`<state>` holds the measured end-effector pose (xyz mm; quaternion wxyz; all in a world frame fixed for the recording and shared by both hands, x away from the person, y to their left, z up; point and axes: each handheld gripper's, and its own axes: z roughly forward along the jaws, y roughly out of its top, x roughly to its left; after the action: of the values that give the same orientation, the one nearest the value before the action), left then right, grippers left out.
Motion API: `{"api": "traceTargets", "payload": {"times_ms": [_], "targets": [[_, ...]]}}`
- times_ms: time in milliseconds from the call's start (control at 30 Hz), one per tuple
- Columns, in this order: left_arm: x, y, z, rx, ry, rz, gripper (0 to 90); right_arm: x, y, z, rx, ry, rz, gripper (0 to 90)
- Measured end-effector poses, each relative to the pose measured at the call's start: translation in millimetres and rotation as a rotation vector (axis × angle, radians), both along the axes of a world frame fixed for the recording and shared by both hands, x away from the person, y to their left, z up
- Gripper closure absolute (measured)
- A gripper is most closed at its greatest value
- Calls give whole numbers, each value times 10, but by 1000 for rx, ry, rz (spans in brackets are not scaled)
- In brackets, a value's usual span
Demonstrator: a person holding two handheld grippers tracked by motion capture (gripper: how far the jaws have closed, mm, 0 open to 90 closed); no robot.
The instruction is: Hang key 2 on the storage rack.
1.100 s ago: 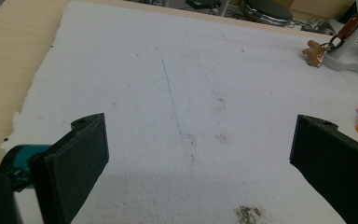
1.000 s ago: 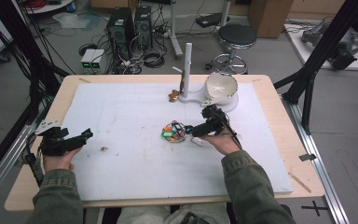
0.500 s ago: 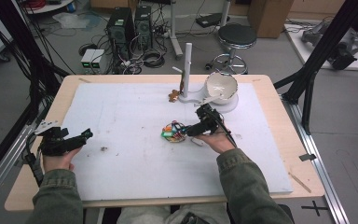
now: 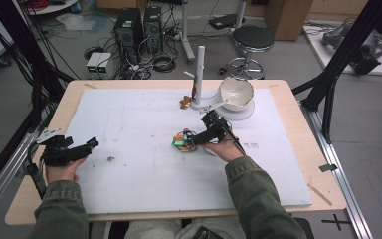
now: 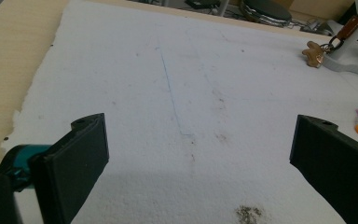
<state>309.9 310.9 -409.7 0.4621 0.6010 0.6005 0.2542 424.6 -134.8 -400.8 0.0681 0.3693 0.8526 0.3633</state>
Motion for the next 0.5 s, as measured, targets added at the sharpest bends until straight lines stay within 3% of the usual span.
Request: {"api": "traceTargets", "payload": {"times_ms": [367,500], "targets": [[9,-7,-7,-1,8,-8,48,43,17,-56,-38,26,-46,68],[8,-5,-3,-20,6,-14,48,55,23,-73,-38,40,-39,157]]}}
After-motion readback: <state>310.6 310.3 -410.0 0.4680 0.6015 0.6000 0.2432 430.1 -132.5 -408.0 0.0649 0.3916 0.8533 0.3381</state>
